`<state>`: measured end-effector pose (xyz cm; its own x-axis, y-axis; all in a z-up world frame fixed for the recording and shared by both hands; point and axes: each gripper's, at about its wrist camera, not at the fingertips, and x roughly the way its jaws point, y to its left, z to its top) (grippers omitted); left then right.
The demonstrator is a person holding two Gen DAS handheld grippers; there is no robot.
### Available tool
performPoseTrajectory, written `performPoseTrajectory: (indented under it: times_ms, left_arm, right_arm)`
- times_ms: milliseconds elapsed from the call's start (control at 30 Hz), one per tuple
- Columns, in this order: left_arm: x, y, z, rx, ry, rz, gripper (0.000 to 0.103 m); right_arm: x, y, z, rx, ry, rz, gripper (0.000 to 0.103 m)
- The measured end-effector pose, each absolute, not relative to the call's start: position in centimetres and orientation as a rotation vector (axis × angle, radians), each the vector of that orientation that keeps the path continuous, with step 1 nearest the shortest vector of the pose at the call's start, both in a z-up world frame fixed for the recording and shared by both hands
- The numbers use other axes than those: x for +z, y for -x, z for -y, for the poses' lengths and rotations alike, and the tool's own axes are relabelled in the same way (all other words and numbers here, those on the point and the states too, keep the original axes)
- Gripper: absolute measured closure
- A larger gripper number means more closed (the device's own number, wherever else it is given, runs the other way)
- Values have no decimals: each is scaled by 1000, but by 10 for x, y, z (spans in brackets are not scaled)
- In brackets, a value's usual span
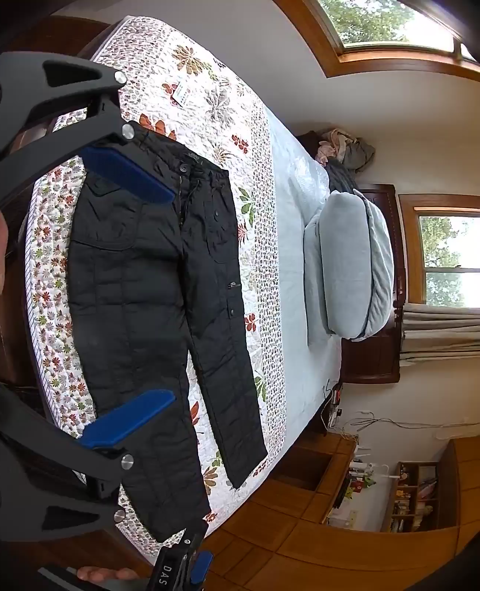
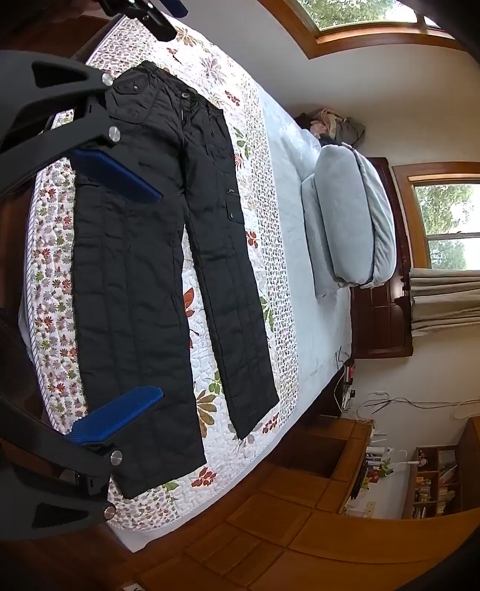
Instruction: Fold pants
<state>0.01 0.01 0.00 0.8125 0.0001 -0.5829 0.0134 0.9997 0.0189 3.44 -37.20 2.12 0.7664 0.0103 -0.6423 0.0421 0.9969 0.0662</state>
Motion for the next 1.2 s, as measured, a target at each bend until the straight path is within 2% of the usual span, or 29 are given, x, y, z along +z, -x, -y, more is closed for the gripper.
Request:
performPoseTrajectory:
  times_ms: [1200]
  left_arm:
    - [1,0,-5,-9,-10,-621,2]
  right_arm:
    - [23,-34,375,-37,-75,-685,3]
